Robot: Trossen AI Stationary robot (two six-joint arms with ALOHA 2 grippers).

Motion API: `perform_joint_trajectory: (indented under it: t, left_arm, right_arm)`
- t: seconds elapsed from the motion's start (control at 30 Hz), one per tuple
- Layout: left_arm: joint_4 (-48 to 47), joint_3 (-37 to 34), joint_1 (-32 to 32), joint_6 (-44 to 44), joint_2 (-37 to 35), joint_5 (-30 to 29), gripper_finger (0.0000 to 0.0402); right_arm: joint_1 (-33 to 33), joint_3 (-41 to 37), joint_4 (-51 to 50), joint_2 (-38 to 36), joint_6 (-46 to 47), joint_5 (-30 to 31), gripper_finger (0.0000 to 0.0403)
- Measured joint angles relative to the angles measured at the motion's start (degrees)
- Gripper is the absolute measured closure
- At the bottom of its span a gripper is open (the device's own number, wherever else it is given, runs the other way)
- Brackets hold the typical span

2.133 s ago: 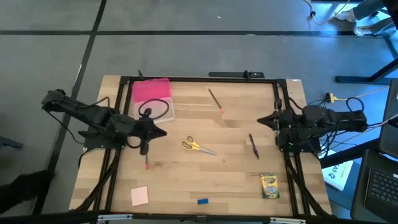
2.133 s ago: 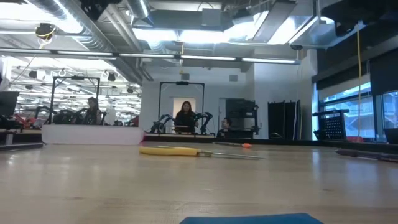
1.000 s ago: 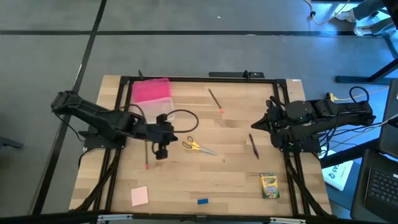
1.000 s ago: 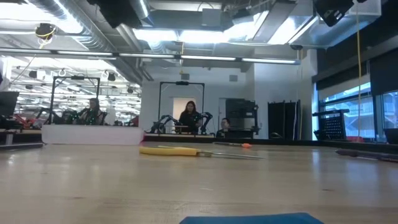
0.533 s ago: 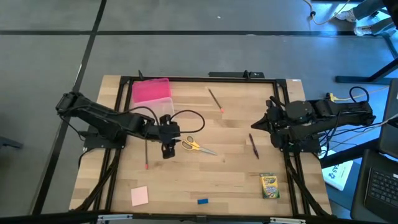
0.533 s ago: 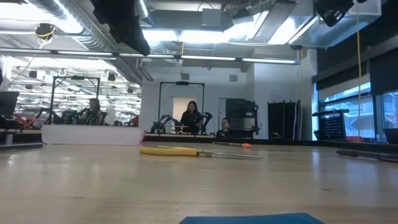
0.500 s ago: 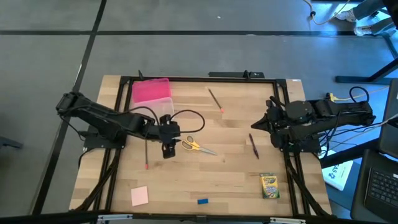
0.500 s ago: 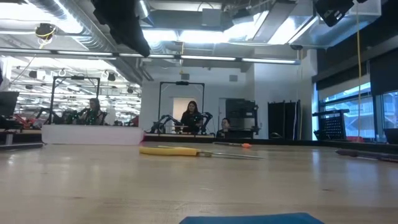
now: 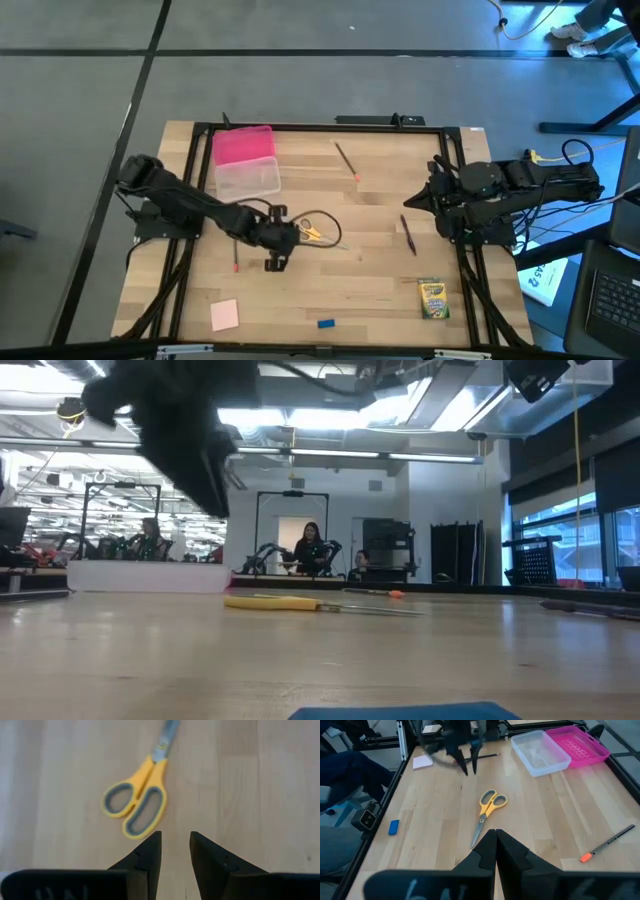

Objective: Pack school essentials
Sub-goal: Put the yellow scissors into the pink supply box

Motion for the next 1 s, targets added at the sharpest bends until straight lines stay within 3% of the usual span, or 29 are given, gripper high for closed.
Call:
perform_joint_trajectory:
  t: [0.37,1.0]
  left_arm:
    - [6.3,0.0,1.9,6.2,8.5,-0.3,0.0307]
    - [8.2,0.0,3.7,6.1,11.3,-0.3,0.0306]
  right_arm:
    - [0.0,0.0,0.0,0.0,-0.1,0.0,0.0389]
    - [0.0,0.0,-2.1,0.0,-0.1,0.0,0.0389]
